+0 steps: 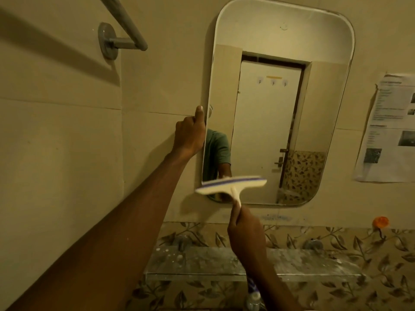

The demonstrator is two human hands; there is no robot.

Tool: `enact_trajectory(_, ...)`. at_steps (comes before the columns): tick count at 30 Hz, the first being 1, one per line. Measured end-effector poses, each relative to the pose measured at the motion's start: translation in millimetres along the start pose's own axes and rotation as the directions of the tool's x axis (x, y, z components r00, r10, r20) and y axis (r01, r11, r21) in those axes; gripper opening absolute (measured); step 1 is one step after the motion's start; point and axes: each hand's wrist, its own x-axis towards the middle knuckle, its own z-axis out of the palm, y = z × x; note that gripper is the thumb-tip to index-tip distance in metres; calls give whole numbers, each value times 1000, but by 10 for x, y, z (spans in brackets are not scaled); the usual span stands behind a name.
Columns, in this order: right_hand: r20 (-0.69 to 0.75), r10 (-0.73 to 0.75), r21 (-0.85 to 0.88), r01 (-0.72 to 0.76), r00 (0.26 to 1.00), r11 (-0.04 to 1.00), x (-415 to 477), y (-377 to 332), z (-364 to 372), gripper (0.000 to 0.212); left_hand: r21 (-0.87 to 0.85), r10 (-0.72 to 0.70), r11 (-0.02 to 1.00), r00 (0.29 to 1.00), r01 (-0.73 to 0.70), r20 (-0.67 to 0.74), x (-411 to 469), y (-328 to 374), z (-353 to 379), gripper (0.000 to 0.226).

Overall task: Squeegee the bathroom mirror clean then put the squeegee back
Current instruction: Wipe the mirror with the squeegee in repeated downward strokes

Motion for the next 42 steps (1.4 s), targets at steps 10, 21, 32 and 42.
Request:
enact_trajectory(10, -122, -90, 84, 100, 988, 991, 654, -290, -319, 37, 170, 109, 981, 993, -98, -55, -35, -52, 58, 44)
enact_trajectory(21, -39, 125, 129, -119, 991, 984, 324, 374, -572, 42, 134, 71, 989, 996, -63, -56, -82, -19, 74, 47)
enact_trajectory(32, -112, 314, 191, -290, 943, 938, 170, 890, -662, 55, 130, 56, 991, 994, -44, -90, -141, -27, 146, 45)
enact_trajectory(42, -173, 270, 206, -234, 947, 950, 751, 880, -1173, 47, 99, 6, 995, 993, 6, -119, -180, -4, 175, 44)
